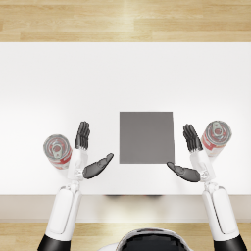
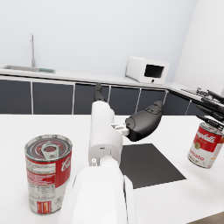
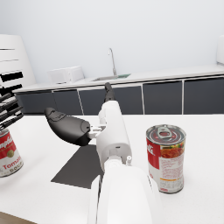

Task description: Pick up the red can on the left and place it in the middle, then pick up the red can on the right and place it on top of the can in the middle

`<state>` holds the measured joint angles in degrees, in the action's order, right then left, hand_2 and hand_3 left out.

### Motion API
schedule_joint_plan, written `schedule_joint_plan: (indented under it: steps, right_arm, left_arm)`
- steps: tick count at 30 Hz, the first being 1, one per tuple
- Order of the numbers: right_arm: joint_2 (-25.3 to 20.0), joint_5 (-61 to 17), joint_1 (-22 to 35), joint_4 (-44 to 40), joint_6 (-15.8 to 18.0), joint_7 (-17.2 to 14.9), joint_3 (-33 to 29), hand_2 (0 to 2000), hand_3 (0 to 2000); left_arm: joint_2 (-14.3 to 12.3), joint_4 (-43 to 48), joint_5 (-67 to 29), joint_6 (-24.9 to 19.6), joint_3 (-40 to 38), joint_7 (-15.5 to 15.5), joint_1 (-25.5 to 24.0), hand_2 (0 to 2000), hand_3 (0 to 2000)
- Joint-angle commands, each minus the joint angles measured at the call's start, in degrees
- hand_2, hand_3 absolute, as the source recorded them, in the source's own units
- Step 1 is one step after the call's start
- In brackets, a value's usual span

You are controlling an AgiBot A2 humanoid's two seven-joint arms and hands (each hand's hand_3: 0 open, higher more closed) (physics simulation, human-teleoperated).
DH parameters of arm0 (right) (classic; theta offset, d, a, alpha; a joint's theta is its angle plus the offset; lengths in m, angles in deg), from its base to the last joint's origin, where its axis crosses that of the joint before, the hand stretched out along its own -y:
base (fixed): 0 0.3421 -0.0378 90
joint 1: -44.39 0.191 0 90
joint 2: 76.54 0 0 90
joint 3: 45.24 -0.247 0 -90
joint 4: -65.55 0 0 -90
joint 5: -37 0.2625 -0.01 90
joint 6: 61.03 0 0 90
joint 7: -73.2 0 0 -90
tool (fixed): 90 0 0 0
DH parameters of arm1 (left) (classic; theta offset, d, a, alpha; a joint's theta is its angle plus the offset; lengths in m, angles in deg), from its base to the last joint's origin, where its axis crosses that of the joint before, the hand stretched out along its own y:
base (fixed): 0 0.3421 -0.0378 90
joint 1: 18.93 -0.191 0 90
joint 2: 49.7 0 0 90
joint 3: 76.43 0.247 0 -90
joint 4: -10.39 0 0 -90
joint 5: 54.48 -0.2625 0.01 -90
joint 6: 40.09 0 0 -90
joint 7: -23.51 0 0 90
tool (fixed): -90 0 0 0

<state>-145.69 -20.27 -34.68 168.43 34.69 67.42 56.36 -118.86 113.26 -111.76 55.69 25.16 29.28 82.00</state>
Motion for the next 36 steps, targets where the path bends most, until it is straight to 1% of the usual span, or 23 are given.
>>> schedule_joint_plan:
  steps: [1,18,19,20,22,24,27,29,31,34,36]
  right_arm:
    - [0.0,0.0,0.0,0.0,0.0,0.0,0.0,0,0]
    - [0.0,0.0,0.0,0.0,0.0,0.0,0.0,0,0]
    - [-0.1,0.0,0.1,-0.9,0.0,0.0,1.7,0,0]
    - [-0.3,0.0,0.2,-0.7,-1.6,1.6,1.2,0,0]
    - [-0.5,0.0,-0.1,2.0,-3.6,3.7,-0.3,0,0]
    - [-0.8,0.0,-0.2,3.4,-4.6,4.7,-3.0,0,0]
    - [-1.0,-7.6,-1.1,5.8,-5.3,5.4,-8.6,0,0]
    - [-1.2,-12.7,-1.4,7.1,-5.5,5.6,-11.2,0,0]
    - [-1.5,-17.1,-2.1,8.6,-5.6,5.7,-15.4,0,0]
    - [-1.9,-20.1,-2.9,8.4,-5.7,5.7,-19.1,0,0]
    - [-2.1,-20.9,-3.1,7.7,-5.7,5.8,-20.7,0,0]
  left_arm:
    - [0.0,0.0,0.0,0.0,0.0,0.0,0.0,0,0]
    - [0.0,0.0,0.0,0.0,0.0,0.0,0.0,0,0]
    - [-0.1,-0.9,0.0,0.0,1.7,0.0,0.1,0,0]
    - [-0.1,-0.4,0.0,-1.6,1.2,-1.6,-0.1,0,0]
    - [-0.3,1.8,0.0,-3.6,-1.1,-3.6,-0.4,0,0]
    - [-0.5,3.3,0.0,-4.7,-4.2,-4.7,-1.0,0,0]
    - [-0.6,6.0,-7.6,-5.4,-9.7,-5.4,-2.4,0,0]
    - [-0.9,7.1,-12.7,-5.6,-13.0,-5.6,-2.9,0,0]
    - [-1.1,6.4,-17.1,-5.7,-16.6,-5.7,-2.3,0,0]
    - [-1.6,7.4,-20.1,-5.7,-21.3,-5.7,-3.7,0,0]
    - [-2.4,7.8,-20.9,-5.8,-24.5,-5.7,-5.6,0,0]
